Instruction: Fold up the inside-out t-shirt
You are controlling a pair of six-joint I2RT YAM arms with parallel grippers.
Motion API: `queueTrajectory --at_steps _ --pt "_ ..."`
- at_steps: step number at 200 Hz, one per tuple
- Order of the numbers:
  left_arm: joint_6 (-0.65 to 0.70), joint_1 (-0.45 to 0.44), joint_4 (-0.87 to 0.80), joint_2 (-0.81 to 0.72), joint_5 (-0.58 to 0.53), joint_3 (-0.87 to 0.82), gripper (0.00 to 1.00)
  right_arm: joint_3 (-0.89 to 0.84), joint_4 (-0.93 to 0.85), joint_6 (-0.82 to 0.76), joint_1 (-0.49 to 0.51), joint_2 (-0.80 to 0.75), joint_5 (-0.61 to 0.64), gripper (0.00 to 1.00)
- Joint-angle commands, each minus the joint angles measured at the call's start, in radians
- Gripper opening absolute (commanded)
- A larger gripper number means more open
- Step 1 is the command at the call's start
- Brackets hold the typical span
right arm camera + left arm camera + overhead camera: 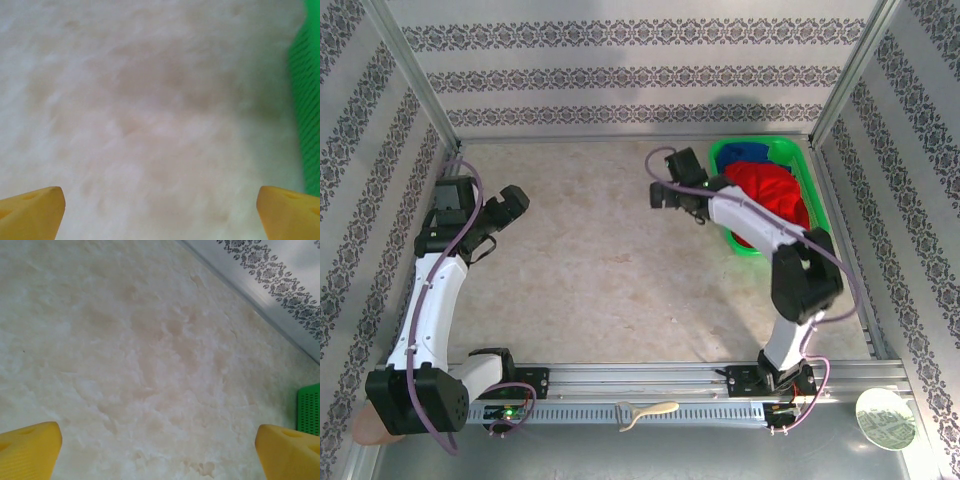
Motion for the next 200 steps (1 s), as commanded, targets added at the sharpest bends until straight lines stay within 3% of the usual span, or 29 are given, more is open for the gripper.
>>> queueTrajectory --at_steps 1,45,82,121,160,200 --pt "0.003 -0.008 0.004 -0.016 0.045 -0.010 0.99 -0.155 0.013 0.141 0.061 -0.130 -0.029 0.99" --pt "-0.035 -0.035 0.020 -0.044 0.098 -0.048 0.99 -0.567 0.070 0.380 0.078 -0.381 -0.020 0.98" --pt "-0.042 -0.075 0.020 -0.046 0.092 -0.074 0.99 -0.758 0.151 0.446 -0.018 -0.498 -0.025 0.98" --pt "-0.047 -0.099 0.020 -0.049 0.079 -0.099 0.99 -0.722 0.207 0.430 -0.150 -0.475 -0.017 0.98" --pt "-0.046 -0.111 0.023 -0.048 0.073 -0.112 0.99 -0.579 0.242 0.391 -0.266 -0.339 -0.012 0.98" --pt "-0.054 -0.119 0.045 -0.039 0.075 -0.138 0.99 -0.440 0.248 0.290 -0.318 -0.208 0.012 0.99"
